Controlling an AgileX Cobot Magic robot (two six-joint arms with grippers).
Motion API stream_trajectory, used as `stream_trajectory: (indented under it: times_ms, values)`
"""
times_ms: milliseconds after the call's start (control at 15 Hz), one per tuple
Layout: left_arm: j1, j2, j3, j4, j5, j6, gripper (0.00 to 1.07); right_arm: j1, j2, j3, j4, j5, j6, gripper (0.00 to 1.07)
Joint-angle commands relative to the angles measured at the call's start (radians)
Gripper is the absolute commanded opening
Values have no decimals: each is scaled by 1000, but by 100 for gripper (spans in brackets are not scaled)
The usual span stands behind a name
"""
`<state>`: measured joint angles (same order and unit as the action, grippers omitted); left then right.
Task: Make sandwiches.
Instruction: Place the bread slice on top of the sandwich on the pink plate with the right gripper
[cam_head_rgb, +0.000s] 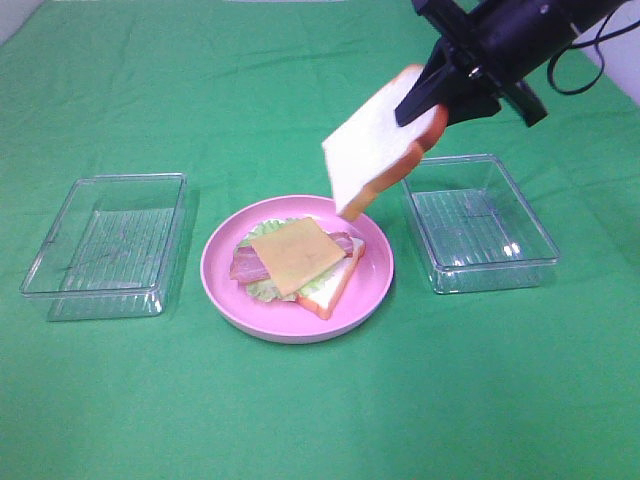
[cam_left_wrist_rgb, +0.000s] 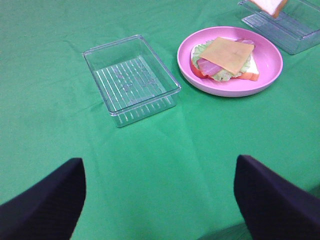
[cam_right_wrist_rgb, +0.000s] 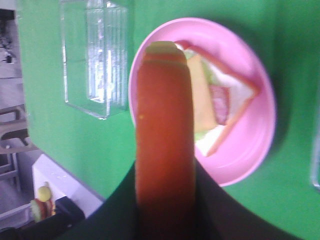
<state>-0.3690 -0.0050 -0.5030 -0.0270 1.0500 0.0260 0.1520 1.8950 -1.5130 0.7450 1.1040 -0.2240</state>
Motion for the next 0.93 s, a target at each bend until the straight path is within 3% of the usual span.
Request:
stream_trajectory:
  times_ms: [67, 200, 467, 933]
  values:
    - [-1, -22, 3, 1, -11, -6, 78, 67, -4, 128, 171, -114, -96, 0]
    - [-1, -22, 3, 1, -11, -6, 78, 151, 12, 215, 218, -260, -103, 0]
    - [-1, -22, 3, 1, -11, -6, 78, 288, 108, 245, 341, -404, -107, 0]
    - [-1, -22, 3, 1, -11, -6, 78, 287, 138, 245, 326, -504, -99, 0]
